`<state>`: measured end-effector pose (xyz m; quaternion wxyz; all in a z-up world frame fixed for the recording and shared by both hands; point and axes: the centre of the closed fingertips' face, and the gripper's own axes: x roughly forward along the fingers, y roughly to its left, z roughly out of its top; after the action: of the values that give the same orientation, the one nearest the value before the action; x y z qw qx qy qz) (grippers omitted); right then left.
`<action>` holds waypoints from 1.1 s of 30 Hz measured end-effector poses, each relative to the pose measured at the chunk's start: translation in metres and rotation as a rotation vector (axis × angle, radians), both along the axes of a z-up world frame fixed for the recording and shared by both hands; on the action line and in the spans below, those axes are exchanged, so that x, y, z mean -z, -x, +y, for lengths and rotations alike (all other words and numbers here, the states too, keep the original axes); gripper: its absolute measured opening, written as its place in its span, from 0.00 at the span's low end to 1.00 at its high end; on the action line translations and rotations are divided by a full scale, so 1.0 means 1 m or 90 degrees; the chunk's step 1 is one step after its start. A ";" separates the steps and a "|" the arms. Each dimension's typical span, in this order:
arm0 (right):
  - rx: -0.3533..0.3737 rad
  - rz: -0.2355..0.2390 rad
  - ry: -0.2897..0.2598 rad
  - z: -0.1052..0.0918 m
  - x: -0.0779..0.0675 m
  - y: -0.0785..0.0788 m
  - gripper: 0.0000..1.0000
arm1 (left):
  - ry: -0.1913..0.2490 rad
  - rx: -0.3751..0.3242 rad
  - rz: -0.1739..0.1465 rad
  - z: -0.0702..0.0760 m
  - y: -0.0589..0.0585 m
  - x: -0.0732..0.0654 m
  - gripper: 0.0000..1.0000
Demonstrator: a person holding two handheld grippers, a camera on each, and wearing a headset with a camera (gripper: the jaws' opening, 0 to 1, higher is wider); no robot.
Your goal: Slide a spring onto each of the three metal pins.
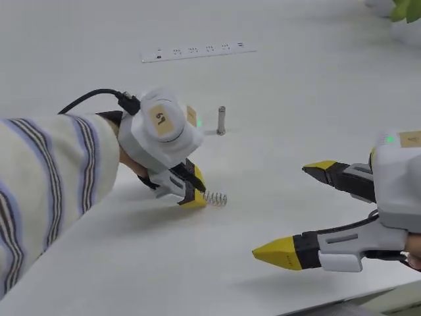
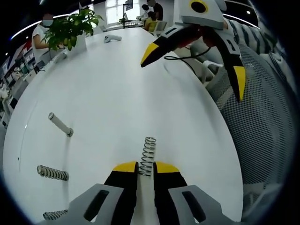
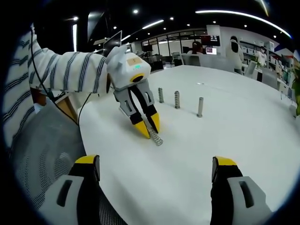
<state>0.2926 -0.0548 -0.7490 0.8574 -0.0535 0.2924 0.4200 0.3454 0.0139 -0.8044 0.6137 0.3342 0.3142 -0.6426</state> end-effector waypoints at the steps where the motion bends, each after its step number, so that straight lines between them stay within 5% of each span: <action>1: 0.002 0.000 0.000 -0.001 0.000 0.000 0.98 | 0.002 -0.002 -0.001 0.000 0.000 0.000 0.04; 19: 0.012 -0.015 0.006 -0.007 -0.003 -0.004 0.97 | 0.013 -0.091 -0.003 0.002 -0.003 0.003 0.02; 20: 0.013 -0.016 0.003 -0.007 -0.004 -0.005 0.96 | 0.015 -0.094 -0.001 0.002 -0.002 0.003 0.02; 22: 0.012 -0.018 0.000 -0.007 -0.005 -0.005 0.94 | 0.035 -0.108 0.035 0.000 0.004 0.002 0.02; 25: 0.010 -0.020 0.004 -0.007 -0.004 -0.006 0.93 | 0.031 -0.095 0.021 0.003 0.006 0.003 0.01; 33: 0.007 -0.021 -0.002 -0.006 -0.005 -0.007 0.92 | 0.047 -0.120 0.030 0.006 0.011 0.002 0.01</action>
<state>0.2997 -0.0612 -0.7436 0.8645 -0.0573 0.2776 0.4150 0.3348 0.0203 -0.8062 0.6757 0.2650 0.3352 -0.6007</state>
